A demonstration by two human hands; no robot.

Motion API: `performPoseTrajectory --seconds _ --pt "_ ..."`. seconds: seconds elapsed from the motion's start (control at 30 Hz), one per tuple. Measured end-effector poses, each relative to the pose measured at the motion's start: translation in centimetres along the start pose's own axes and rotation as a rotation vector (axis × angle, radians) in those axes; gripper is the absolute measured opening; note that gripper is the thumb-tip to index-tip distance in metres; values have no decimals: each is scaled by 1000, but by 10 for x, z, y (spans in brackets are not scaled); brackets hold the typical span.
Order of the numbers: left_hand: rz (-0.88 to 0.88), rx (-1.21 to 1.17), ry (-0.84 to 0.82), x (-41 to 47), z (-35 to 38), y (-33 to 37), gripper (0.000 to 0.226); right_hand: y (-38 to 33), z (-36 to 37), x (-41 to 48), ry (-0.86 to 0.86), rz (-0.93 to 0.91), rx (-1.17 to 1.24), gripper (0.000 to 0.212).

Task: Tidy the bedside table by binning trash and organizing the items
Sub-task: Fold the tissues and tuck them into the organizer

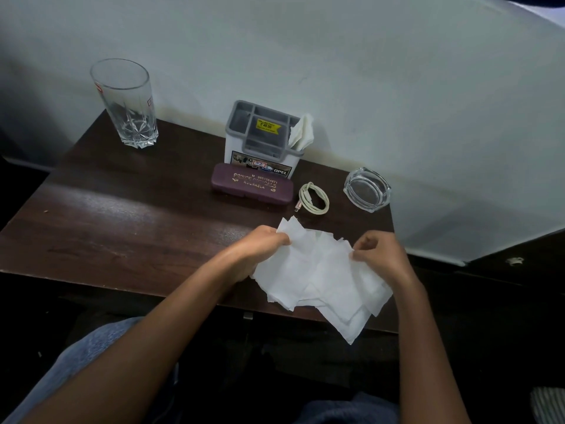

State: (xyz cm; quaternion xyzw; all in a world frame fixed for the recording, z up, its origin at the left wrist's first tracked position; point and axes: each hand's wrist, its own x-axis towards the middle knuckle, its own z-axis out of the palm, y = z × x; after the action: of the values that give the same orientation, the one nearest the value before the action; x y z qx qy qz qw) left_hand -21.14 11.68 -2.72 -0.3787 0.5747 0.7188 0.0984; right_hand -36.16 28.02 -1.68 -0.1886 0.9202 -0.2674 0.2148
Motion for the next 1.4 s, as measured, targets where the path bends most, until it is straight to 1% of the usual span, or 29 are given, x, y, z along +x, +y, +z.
performPoseTrajectory --seconds 0.1,0.17,0.23,0.43,0.5,0.57,0.67,0.73,0.83,0.93,1.03,1.17,1.27,1.3,1.33,1.4 --pt "-5 -17 -11 0 0 1 18 -8 -15 -4 30 -33 95 21" --pt "-7 -30 -16 -1 -1 2 18 -15 -25 -10 1 -74 194 18" --pt "-8 -35 -10 -1 -2 4 17 -25 -33 -20 -99 -123 309 16" --pt "19 -72 -9 1 -3 5 18 -60 -40 -42 -524 -308 584 20" --pt "20 -121 -33 1 -1 5 18 -68 -33 -44 -573 -318 666 23" --pt "10 -169 -78 0 1 5 18 -75 -25 -44 -549 -313 723 25" --pt "10 -225 -140 1 2 3 26 -81 -21 -45 -539 -306 820 26" --pt "7 -252 -175 0 1 3 28 -84 -22 -45 -511 -318 741 27" --pt "3 -275 -273 -2 1 4 28 -84 -16 -44 -402 -310 541 28" --pt "20 -325 -353 -5 1 6 24 -85 -10 -44 -342 -295 503 27" --pt "9 -404 -376 -6 3 6 24 -86 -6 -41 -204 -330 440 27" --pt "-9 -485 -362 -5 5 6 35 -83 -1 -38 -103 -347 379 27" --pt "-25 -493 -404 -8 4 9 53 -80 2 -35 -61 -364 314 30" --pt "-22 -468 -423 -10 4 9 51 -79 2 -35 -67 -370 300 31" --pt "-11 -445 -423 -11 5 9 42 -77 1 -34 -73 -375 297 32" --pt "-4 -417 -353 -11 5 8 24 -69 -3 -28 -55 -359 349 30"
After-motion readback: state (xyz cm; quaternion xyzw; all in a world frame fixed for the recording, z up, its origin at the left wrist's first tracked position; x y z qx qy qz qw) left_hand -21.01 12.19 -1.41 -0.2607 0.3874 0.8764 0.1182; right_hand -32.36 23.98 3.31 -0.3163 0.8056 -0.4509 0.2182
